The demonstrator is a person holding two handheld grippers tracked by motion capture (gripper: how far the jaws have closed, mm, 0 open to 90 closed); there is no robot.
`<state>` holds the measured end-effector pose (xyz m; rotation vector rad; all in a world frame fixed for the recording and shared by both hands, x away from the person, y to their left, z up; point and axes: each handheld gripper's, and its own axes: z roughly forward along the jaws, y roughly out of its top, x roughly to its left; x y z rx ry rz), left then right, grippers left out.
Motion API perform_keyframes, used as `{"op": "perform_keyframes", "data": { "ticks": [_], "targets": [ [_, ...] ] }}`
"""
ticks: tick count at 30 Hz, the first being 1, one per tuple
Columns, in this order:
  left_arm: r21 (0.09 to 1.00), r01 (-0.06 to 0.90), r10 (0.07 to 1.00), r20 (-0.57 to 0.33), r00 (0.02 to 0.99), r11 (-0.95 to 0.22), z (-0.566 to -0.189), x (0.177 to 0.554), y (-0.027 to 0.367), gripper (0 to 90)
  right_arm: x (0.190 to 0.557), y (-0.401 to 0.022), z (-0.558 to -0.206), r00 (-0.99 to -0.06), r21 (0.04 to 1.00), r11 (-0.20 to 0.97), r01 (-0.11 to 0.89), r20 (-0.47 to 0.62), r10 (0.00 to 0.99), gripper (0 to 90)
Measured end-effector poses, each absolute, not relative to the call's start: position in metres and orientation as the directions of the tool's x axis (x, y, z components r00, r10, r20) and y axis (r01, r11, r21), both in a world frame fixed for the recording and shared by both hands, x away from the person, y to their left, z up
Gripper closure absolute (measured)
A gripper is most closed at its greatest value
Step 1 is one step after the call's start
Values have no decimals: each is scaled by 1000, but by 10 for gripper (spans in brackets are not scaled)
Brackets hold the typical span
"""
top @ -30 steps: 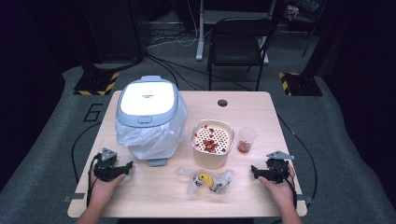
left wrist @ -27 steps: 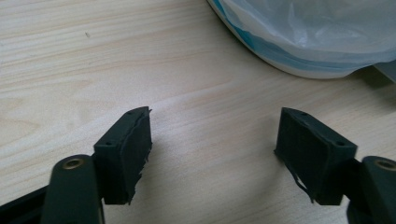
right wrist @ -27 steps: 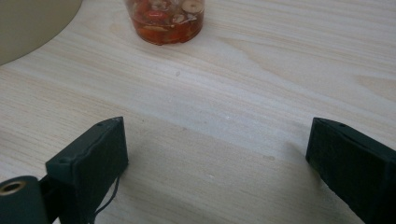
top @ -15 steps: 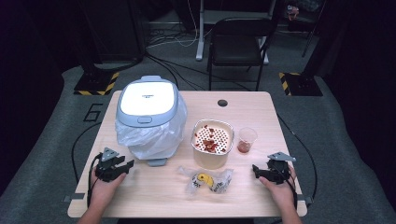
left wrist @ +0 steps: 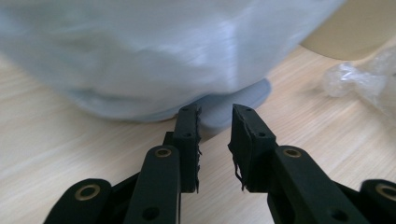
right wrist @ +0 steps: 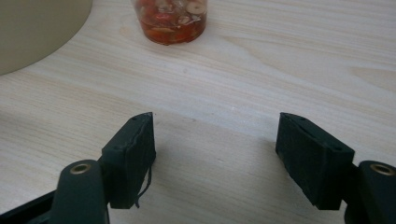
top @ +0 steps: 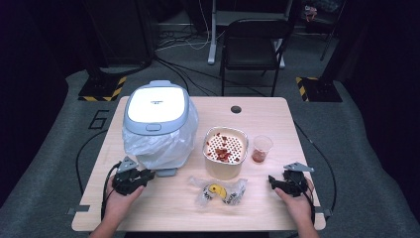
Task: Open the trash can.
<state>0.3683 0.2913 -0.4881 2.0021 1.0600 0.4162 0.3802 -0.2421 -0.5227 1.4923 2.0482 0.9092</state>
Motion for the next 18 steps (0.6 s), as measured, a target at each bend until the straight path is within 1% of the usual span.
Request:
{"op": "perform_keyframes", "data": {
  "ticks": [3, 4, 5, 7, 9, 11, 13, 14, 15, 17, 18],
  "targets": [
    [778, 531, 787, -79, 612, -335, -490, 371, 280, 791, 380, -241, -523, -323, 730, 204, 652, 24, 946, 301],
    [779, 536, 785, -94, 613, -325, -491, 372, 276, 814, 380, -241, -523, -324, 731, 203, 652, 25, 946, 301],
    [784, 544, 798, -107, 593, -299, -493, 371, 268, 819, 380, -241, -523, -323, 731, 201, 652, 27, 946, 302],
    [785, 550, 807, -113, 579, -284, -494, 371, 265, 854, 379, -241, -522, -320, 730, 194, 655, 35, 947, 300],
    [793, 533, 799, -100, 593, -296, -493, 374, 263, 860, 379, -241, -523, -320, 731, 194, 654, 36, 947, 300],
    [792, 534, 797, -105, 595, -295, -493, 377, 260, 896, 379, -241, -523, -318, 732, 190, 655, 39, 947, 299],
    [776, 574, 829, -123, 546, -263, -496, 382, 250, 900, 379, -241, -523, -318, 732, 191, 654, 37, 947, 299],
    [776, 574, 829, -123, 546, -263, -496, 382, 250, 900, 379, -241, -523, -318, 732, 191, 654, 37, 947, 299],
    [770, 592, 841, -142, 522, -237, -500, 384, 247, 900, 379, -241, -522, -315, 729, 189, 658, 39, 948, 299],
    [781, 575, 825, -146, 547, -243, -501, 386, 248, 900, 378, -241, -522, -312, 727, 185, 661, 43, 949, 300],
    [782, 584, 832, -164, 531, -219, -502, 386, 248, 900, 378, -241, -522, -312, 727, 185, 661, 43, 949, 300]
  ]
}}
